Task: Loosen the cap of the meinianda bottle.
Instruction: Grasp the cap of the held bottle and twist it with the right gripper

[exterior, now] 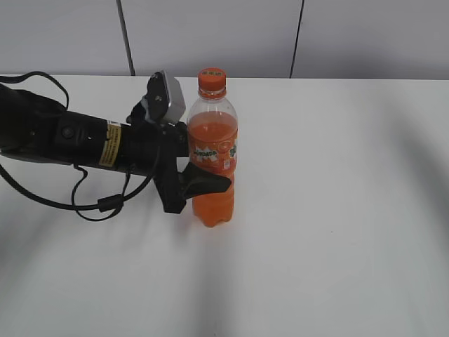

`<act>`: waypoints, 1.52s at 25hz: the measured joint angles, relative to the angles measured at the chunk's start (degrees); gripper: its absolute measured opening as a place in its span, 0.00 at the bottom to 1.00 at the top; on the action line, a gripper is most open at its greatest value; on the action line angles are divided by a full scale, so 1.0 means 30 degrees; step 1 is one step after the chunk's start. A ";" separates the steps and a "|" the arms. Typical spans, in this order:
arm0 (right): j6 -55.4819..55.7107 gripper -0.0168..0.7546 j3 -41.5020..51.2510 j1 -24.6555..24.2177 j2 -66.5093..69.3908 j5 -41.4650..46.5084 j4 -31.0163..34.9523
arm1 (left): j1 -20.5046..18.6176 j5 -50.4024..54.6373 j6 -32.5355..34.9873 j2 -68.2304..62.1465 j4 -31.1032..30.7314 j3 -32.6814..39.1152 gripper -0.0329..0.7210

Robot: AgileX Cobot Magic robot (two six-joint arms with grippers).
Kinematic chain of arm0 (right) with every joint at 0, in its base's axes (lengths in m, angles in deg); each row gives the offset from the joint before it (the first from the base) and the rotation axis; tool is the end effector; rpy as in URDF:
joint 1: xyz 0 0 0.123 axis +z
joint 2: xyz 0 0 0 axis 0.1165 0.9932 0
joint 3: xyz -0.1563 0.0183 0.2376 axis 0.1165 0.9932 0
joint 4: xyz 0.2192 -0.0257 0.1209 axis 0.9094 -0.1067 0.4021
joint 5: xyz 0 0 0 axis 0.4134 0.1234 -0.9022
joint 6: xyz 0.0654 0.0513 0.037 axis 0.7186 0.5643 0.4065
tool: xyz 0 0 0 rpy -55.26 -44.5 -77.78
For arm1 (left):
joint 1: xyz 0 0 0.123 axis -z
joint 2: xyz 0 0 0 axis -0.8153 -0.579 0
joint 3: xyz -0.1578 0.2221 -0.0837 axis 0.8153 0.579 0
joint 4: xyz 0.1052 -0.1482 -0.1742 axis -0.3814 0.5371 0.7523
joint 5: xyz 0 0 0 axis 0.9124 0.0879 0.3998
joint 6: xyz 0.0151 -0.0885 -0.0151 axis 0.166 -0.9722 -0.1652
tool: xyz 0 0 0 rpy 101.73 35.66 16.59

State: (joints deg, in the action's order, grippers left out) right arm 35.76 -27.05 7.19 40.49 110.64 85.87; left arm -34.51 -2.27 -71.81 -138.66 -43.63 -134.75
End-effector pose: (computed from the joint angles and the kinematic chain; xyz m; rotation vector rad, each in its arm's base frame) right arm 0.3233 0.0113 0.3941 -0.1186 2.6021 0.1045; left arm 0.3197 -0.1872 0.1365 1.3315 1.7029 -0.7823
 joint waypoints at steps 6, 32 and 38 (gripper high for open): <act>-0.0041 0.64 -0.0500 0.0336 0.0140 0.0000 -0.0066 | 0.0000 -0.0138 0.0000 0.0000 -0.0040 0.0000 0.62; 0.2584 0.58 -0.4452 1.2560 0.4995 -0.0002 -0.0820 | 0.0000 -0.0436 0.0000 -0.0038 -0.0274 0.0000 0.62; 0.2661 0.58 -0.4478 1.3525 0.5631 0.0022 -0.0855 | 0.0000 -0.0436 0.0000 -0.0038 -0.0296 0.0000 0.62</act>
State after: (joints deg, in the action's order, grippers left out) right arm 43.74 -40.49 47.77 57.38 110.70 83.30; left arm -34.51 -3.58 -71.81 -138.77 -44.52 -134.75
